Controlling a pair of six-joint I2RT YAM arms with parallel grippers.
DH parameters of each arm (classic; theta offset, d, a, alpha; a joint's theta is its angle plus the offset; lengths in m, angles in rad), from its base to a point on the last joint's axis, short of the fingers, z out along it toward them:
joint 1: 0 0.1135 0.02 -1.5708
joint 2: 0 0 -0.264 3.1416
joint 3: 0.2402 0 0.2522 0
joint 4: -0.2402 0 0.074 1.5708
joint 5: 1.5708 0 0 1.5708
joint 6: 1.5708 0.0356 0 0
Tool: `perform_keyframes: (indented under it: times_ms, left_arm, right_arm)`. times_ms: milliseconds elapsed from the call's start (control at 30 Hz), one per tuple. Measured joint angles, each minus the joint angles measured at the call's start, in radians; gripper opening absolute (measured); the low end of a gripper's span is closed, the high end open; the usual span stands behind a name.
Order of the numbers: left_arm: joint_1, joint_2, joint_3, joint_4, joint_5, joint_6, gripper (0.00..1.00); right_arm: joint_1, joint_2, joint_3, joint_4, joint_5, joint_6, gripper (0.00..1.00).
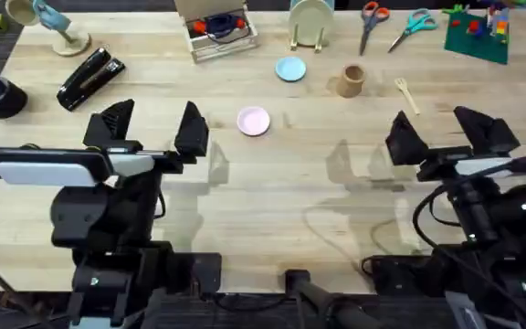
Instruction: Pick up a utensil and set it on the pink plate, then put the other utensil in the container.
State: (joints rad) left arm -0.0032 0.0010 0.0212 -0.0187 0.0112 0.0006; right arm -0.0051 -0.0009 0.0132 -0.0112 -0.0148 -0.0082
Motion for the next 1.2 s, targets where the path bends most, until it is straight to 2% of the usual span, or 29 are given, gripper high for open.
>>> perform_keyframes:
  times_ms: [133,267,400,533,767,1200]
  left_arm:
    - [0.0,0.0,0.075,-0.074,0.0,0.0,0.994]
    - [0.0,0.0,0.214,-0.193,0.0,0.001,0.994]
    - [0.0,0.003,0.376,-0.397,0.0,0.003,0.993]
    - [0.0,0.054,0.541,-0.588,0.0,0.003,0.993]
    - [0.0,0.261,0.813,-0.802,0.0,0.003,0.993]
    - [0.0,0.773,1.282,-1.141,0.0,0.003,0.993]
  right_arm:
    - [0.0,0.0,0.053,-0.038,0.0,0.0,0.994]
    - [0.0,0.001,0.177,-0.157,-0.001,0.0,0.993]
    - [0.0,0.011,0.329,-0.34,-0.001,-0.004,0.995]
    - [0.0,0.075,0.473,-0.494,-0.001,-0.008,0.995]
    - [0.0,0.265,0.714,-0.679,-0.001,-0.015,0.993]
    - [0.0,0.72,1.188,-1.033,-0.005,-0.015,0.993]
